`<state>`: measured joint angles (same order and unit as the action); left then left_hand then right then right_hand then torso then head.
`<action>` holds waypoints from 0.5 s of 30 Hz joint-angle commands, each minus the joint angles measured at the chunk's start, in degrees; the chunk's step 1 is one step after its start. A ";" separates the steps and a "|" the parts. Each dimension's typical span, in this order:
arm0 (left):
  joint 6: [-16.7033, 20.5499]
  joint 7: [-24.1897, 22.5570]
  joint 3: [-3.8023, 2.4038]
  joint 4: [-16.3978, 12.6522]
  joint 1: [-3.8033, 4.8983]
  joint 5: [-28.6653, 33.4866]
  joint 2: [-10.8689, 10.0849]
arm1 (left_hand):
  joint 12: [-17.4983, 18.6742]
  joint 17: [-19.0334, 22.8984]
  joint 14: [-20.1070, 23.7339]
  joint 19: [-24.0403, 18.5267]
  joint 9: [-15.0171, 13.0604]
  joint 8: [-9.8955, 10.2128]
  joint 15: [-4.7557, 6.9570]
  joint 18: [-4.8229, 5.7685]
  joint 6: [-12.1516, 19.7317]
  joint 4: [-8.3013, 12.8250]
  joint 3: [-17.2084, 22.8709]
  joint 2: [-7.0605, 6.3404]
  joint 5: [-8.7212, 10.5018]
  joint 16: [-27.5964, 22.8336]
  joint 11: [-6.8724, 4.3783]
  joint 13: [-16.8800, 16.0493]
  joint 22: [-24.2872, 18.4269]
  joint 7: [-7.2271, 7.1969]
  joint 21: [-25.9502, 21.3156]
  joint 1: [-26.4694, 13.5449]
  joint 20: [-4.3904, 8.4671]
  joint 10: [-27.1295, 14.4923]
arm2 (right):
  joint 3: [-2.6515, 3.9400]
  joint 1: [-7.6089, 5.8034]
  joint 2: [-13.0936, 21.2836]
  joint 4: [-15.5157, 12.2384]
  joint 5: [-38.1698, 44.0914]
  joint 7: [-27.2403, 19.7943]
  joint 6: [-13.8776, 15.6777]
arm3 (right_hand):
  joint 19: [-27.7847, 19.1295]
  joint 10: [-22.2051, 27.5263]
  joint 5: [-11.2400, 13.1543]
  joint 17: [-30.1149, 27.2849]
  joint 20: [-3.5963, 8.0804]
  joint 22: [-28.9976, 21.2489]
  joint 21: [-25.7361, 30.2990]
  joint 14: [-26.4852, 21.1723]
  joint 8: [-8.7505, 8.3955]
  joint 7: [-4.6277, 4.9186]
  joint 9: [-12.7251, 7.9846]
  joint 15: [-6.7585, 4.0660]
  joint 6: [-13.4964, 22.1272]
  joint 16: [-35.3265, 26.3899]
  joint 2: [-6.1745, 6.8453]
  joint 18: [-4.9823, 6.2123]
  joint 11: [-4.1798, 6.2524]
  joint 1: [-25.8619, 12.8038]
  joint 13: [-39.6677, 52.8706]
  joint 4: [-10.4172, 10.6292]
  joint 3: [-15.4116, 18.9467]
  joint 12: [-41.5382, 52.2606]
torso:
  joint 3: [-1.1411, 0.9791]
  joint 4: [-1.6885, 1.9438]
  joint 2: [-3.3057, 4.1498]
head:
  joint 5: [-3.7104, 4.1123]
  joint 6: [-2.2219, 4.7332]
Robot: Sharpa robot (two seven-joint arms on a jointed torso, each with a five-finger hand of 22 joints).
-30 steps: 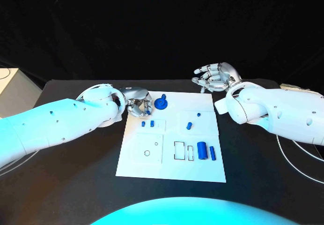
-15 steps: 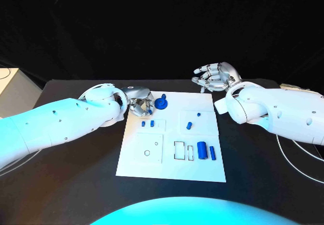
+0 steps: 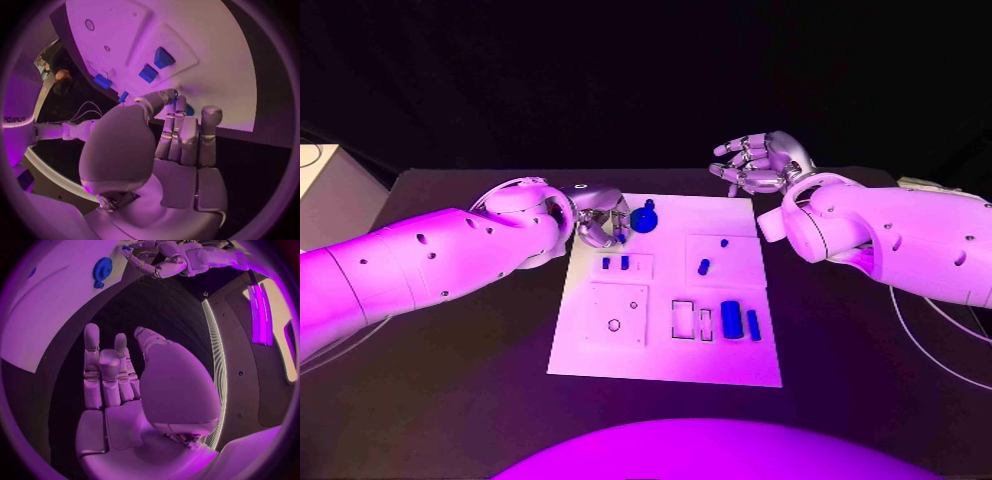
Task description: Assemble the parts on the task board
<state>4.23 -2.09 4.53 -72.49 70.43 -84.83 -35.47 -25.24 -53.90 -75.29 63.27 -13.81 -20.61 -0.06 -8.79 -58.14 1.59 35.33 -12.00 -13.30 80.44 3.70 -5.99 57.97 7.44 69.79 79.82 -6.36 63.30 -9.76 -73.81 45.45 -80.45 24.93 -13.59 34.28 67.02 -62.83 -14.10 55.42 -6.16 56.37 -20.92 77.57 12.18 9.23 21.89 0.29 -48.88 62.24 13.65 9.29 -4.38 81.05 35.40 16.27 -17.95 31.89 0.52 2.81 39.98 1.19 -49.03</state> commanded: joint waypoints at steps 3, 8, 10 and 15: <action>-1.88 0.52 0.09 -0.10 -0.04 -0.57 0.02 | 0.31 -0.13 -0.36 0.31 -0.08 0.06 -0.03 0.82 -0.33 -0.06 -0.32 0.01 0.21 0.35 0.06 -0.03 0.16 0.04 0.10 -0.67 0.01 0.38 | 0.01 0.02 -0.02 -0.07 0.20 -0.58 -0.55 | 0.39 0.05 -0.21 -0.02 -0.12 -0.07 0.34 -0.32 0.30 0.13 -0.06 -0.06 0.01 -0.36 0.03 1.09 -0.02 -0.14 -0.06 0.07 -0.40 -0.32 | 0.01 0.03 -0.04 | 0.03 -0.08; -2.02 0.60 0.10 -0.29 -0.04 -0.64 -0.05 | 0.31 -0.37 -0.47 0.36 -0.11 0.08 -0.02 0.83 -0.39 -0.03 -0.32 0.06 0.20 0.43 0.03 -0.06 0.22 0.03 0.13 -0.63 0.02 0.50 | 0.01 0.02 -0.02 -0.05 0.20 -0.59 -0.54 | 0.39 0.05 -0.21 -0.02 -0.12 -0.07 0.34 -0.32 0.30 0.13 -0.06 -0.06 0.01 -0.36 0.03 1.09 -0.02 -0.14 -0.06 0.07 -0.40 -0.32 | 0.03 0.03 -0.01 | 0.03 -0.14; -1.98 0.54 0.10 -0.39 -0.04 -0.65 -0.08 | 0.31 -0.40 -0.49 0.44 -0.14 0.07 0.00 0.85 -0.47 0.00 -0.33 0.11 0.20 0.46 0.00 -0.10 0.31 0.01 0.18 -0.60 0.03 0.62 | 0.01 0.02 -0.02 -0.04 0.20 -0.59 -0.54 | 0.39 0.05 -0.21 -0.02 -0.12 -0.07 0.34 -0.32 0.30 0.13 -0.06 -0.06 0.01 -0.36 0.03 1.09 -0.02 -0.14 -0.06 0.07 -0.40 -0.32 | 0.03 0.03 0.00 | 0.02 -0.20; -1.43 0.10 0.10 -0.64 -0.05 -0.55 -0.20 | 0.30 -0.86 -0.75 0.84 -0.31 0.00 0.12 0.96 -0.97 0.14 -0.43 0.24 0.18 0.69 -0.16 -0.31 0.74 -0.10 0.45 -0.51 0.10 1.18 | 0.01 0.02 -0.03 -0.03 0.20 -0.60 -0.52 | 0.39 0.05 -0.21 -0.02 -0.12 -0.07 0.34 -0.32 0.30 0.13 -0.06 -0.06 0.01 -0.36 0.03 1.09 -0.02 -0.14 -0.06 0.07 -0.40 -0.32 | 0.02 0.01 -0.02 | -0.03 -0.22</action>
<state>3.42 -1.74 4.64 -72.90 70.38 -85.09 -35.67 -25.23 -54.65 -75.70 63.69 -13.99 -20.38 0.10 -8.80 -58.70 1.74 35.17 -12.01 -13.30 80.88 3.61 -6.23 58.60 7.37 69.96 79.82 -6.36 64.08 -9.75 -73.81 45.45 -80.42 24.93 -13.59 34.28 67.02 -62.83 -14.10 55.42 -6.16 56.37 -20.92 77.57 12.18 9.23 21.89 0.29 -48.88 62.24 13.64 9.29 -4.38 81.05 35.41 16.27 -17.95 31.89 0.55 2.83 39.96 1.20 -49.25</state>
